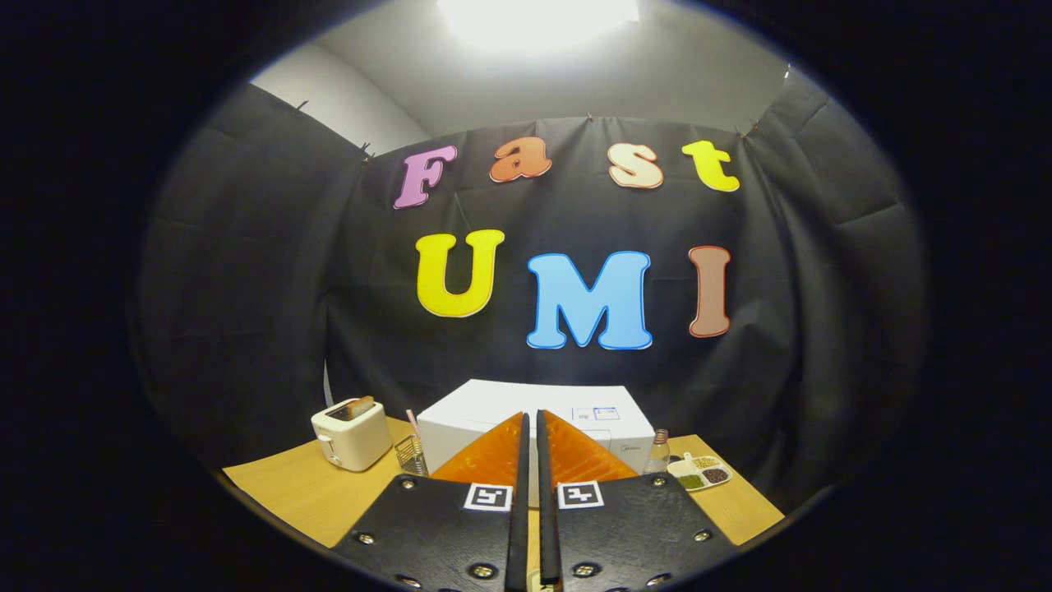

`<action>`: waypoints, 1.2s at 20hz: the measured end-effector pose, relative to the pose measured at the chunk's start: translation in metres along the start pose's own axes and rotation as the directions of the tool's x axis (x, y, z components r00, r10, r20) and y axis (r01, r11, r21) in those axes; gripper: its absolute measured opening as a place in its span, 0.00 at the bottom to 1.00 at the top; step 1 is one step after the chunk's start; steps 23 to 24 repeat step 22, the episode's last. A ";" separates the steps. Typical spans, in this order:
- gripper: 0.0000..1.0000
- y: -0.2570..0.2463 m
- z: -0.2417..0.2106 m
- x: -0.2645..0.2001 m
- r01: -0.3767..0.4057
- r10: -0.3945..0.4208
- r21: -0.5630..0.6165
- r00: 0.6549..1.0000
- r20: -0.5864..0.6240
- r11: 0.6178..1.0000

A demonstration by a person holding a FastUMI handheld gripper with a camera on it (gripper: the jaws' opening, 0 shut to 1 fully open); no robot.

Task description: Open the microwave, put the food inside, and close the microwave door.

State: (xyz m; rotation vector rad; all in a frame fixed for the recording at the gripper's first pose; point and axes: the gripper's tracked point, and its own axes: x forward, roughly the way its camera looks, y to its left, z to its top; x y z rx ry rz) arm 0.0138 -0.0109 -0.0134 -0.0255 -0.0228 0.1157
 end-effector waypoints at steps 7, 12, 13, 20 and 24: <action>0.98 -0.019 0.019 -0.012 0.185 -0.182 -0.078 0.982 0.047 0.980; 0.95 -0.009 0.012 -0.009 0.161 -0.160 -0.047 0.987 0.030 0.986; 0.95 -0.010 0.012 -0.009 0.164 -0.163 -0.048 0.986 0.031 0.985; 0.95 -0.010 0.004 -0.003 0.155 -0.155 -0.039 0.988 0.020 0.987; 0.96 -0.013 0.000 0.000 0.162 -0.162 -0.037 0.987 0.014 0.986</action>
